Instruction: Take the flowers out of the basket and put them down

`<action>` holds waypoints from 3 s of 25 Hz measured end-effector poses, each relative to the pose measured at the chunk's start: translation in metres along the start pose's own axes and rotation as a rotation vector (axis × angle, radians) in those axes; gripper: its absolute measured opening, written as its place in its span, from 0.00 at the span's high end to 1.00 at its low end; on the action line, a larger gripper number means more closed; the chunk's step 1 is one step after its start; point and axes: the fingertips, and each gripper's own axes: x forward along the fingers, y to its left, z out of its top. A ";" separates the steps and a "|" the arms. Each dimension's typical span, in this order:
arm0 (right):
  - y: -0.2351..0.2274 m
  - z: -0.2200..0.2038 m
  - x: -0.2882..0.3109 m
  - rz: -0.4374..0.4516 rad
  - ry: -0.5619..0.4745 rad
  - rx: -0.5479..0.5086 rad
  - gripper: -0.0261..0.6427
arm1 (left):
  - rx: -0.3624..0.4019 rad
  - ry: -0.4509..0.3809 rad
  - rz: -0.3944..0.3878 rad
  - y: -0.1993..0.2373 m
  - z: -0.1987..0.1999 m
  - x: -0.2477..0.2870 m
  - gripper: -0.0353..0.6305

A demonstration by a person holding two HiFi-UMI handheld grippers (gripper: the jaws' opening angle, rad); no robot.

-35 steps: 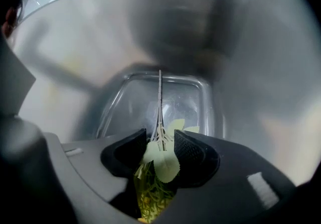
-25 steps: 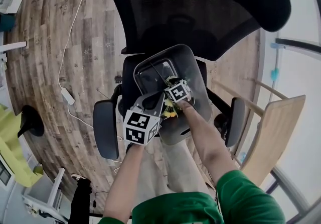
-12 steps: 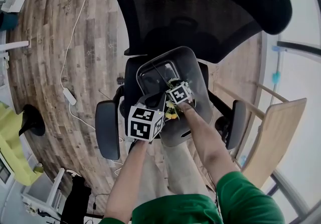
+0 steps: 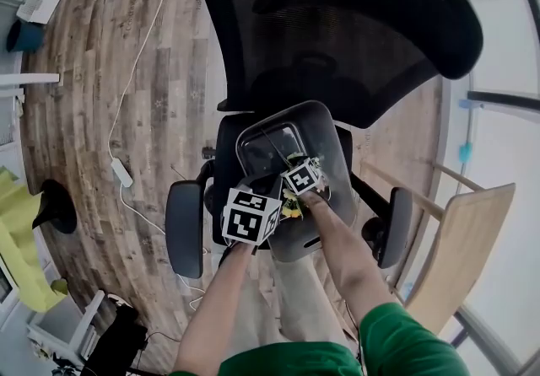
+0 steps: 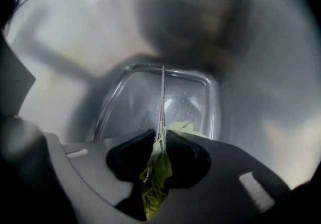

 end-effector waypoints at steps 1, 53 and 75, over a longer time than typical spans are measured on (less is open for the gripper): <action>0.000 0.001 -0.001 -0.004 -0.003 -0.004 0.84 | 0.002 0.001 0.001 0.000 0.000 -0.001 0.92; 0.108 0.162 -0.509 -0.064 -1.047 0.065 0.89 | 0.307 -0.439 -0.011 -0.132 0.154 -0.240 0.92; 0.177 0.126 -0.656 -0.259 -1.282 0.109 0.89 | 0.586 -0.513 -0.199 -0.241 0.176 -0.340 0.92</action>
